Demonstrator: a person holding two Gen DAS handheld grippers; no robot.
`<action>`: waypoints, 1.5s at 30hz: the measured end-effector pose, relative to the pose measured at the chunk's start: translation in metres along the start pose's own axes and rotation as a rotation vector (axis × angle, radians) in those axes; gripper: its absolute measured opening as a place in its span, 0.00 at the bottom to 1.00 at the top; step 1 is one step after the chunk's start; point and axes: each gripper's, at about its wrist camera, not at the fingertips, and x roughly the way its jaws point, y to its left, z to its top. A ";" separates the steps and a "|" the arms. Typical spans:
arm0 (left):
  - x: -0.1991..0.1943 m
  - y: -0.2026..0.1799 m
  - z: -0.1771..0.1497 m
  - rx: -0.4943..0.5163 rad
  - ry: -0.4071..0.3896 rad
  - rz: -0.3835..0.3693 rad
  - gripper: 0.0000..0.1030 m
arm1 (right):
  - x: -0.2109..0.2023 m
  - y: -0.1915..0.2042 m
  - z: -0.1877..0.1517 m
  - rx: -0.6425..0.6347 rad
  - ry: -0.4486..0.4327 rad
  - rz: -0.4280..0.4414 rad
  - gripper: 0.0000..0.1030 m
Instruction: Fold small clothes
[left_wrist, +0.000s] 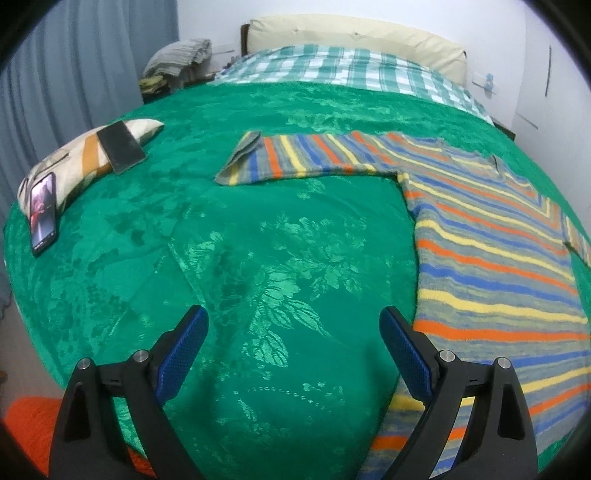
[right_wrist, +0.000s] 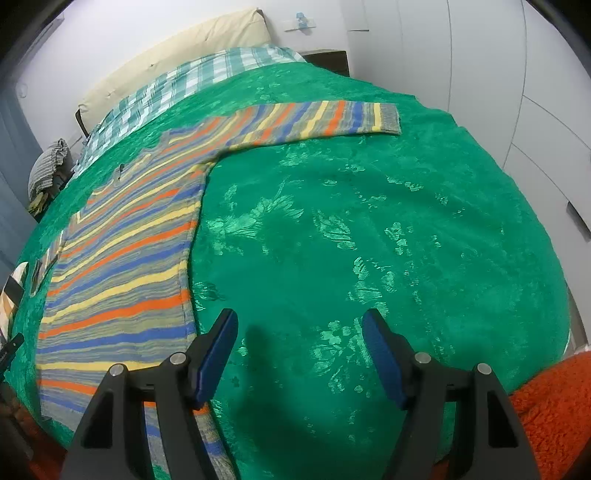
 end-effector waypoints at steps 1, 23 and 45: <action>0.001 0.000 0.000 0.000 0.008 -0.010 0.92 | 0.000 0.000 0.000 0.000 0.000 0.003 0.67; -0.009 0.001 0.000 -0.018 0.034 -0.103 0.98 | -0.010 0.006 0.003 0.001 -0.057 0.084 0.72; -0.003 0.011 -0.001 -0.070 0.064 -0.069 0.98 | -0.007 0.010 0.004 -0.021 -0.045 0.070 0.72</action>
